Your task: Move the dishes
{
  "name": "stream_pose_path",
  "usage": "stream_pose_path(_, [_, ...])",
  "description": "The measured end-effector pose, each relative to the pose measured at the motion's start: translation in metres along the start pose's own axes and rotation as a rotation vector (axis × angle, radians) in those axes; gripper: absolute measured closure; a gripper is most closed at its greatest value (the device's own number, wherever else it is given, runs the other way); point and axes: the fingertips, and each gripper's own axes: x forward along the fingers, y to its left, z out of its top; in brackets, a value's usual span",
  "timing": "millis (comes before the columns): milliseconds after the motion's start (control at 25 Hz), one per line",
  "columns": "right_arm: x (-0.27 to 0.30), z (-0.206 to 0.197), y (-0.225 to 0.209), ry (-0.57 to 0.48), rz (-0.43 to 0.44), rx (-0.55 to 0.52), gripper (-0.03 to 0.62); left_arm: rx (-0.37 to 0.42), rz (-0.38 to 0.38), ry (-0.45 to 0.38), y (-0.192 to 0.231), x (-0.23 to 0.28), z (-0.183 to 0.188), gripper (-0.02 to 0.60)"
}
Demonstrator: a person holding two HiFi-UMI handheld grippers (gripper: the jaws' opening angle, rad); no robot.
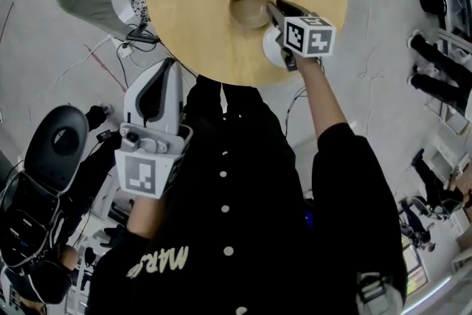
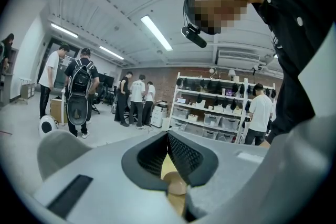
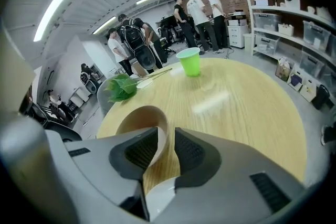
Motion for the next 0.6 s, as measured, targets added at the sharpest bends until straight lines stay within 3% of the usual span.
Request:
stream_pose_path(360, [0.0057, 0.0013, 0.0013, 0.021, -0.029, 0.025, 0.569, -0.006, 0.011, 0.01, 0.0046, -0.0005, -0.0023, 0.578])
stream_pose_path(600, [0.0046, 0.0052, 0.0048, 0.014, -0.038, 0.014, 0.579, -0.007, 0.01, 0.017, 0.0021, -0.0004, -0.0015, 0.578])
